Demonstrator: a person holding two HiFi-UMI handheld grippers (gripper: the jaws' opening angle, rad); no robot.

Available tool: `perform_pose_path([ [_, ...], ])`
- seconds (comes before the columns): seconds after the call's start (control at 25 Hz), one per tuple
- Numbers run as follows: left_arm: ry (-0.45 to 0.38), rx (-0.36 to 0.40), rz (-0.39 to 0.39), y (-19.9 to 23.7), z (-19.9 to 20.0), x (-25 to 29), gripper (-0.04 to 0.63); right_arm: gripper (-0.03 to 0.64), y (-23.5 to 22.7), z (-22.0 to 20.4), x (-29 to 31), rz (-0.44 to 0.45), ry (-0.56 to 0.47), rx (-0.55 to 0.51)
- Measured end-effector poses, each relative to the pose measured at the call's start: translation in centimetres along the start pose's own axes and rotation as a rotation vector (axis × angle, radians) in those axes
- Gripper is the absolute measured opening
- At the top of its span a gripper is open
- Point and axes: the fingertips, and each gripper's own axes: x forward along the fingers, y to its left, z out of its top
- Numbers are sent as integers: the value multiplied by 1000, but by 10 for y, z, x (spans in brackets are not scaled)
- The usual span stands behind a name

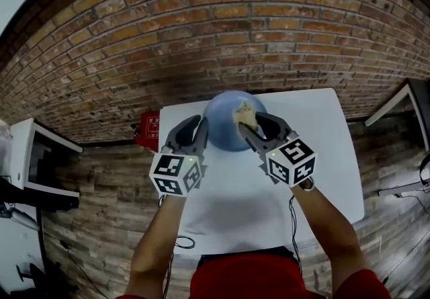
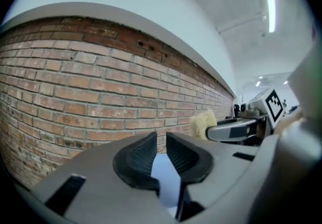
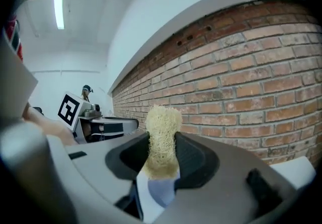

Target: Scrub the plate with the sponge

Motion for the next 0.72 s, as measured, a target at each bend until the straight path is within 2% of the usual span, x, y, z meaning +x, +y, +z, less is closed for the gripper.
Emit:
perform_pose_path([
  [0.2, -69, 0, -20, -25, 14, -24, 37, 153, 19, 21, -21, 19, -70, -35],
  [0.44, -150, 28, -28, -50, 29, -46, 20, 153, 40, 28, -42, 40, -125, -36],
  [0.72, -165, 44, -24, -57, 26, -57, 14, 153, 51, 21, -53, 36, -150, -17],
])
